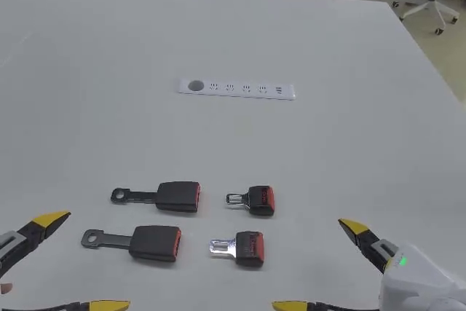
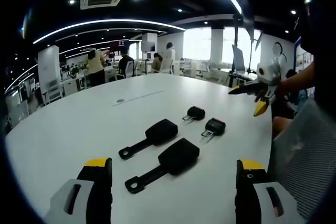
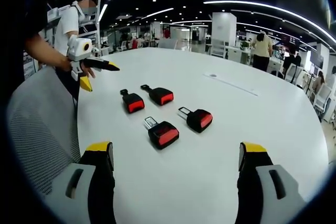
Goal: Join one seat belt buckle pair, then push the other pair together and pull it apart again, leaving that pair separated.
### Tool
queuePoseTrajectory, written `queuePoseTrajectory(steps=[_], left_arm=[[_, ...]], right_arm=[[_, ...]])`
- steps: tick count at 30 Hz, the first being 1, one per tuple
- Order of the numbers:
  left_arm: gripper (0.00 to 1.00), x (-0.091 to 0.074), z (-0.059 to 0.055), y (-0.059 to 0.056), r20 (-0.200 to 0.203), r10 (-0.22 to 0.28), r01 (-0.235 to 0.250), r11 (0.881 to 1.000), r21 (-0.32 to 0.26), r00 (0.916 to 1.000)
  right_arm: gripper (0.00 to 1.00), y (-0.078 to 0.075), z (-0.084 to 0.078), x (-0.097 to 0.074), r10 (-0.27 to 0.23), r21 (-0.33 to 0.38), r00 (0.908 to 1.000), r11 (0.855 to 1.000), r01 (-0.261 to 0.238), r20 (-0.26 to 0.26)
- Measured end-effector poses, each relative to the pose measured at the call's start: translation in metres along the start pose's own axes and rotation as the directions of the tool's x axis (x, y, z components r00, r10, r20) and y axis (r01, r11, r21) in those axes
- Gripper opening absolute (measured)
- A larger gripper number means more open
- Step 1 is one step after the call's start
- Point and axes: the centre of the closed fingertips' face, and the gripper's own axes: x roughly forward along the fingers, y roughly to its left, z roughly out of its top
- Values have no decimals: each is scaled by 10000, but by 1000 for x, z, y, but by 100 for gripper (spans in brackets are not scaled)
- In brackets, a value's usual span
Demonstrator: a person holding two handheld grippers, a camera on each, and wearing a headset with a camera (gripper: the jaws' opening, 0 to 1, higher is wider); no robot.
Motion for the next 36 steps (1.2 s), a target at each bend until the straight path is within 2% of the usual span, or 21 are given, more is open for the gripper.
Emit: queuePoseTrajectory(steps=[14, 22, 28, 36], left_arm=[[100, 0, -3, 4, -21, -27, 27, 10000, 23, 10000], [100, 1, -5, 10, -91, -53, 55, 9999, 161, 9999], [99, 3, -1, 7, -283, -175, 185, 9992, 365, 9994], [97, 7, 1, 14, -507, -405, 438, 9969, 649, 9979]], right_arm=[[100, 0, 0, -2, 10, -52, 10000, 10000, -11, -34], [100, -1, -1, -2, 77, -190, 9999, 9998, -80, -152], [99, -2, 0, -2, 214, -456, 9995, 9987, -224, -233], [99, -3, -2, 1, 576, -588, 9968, 9964, -608, -554]])
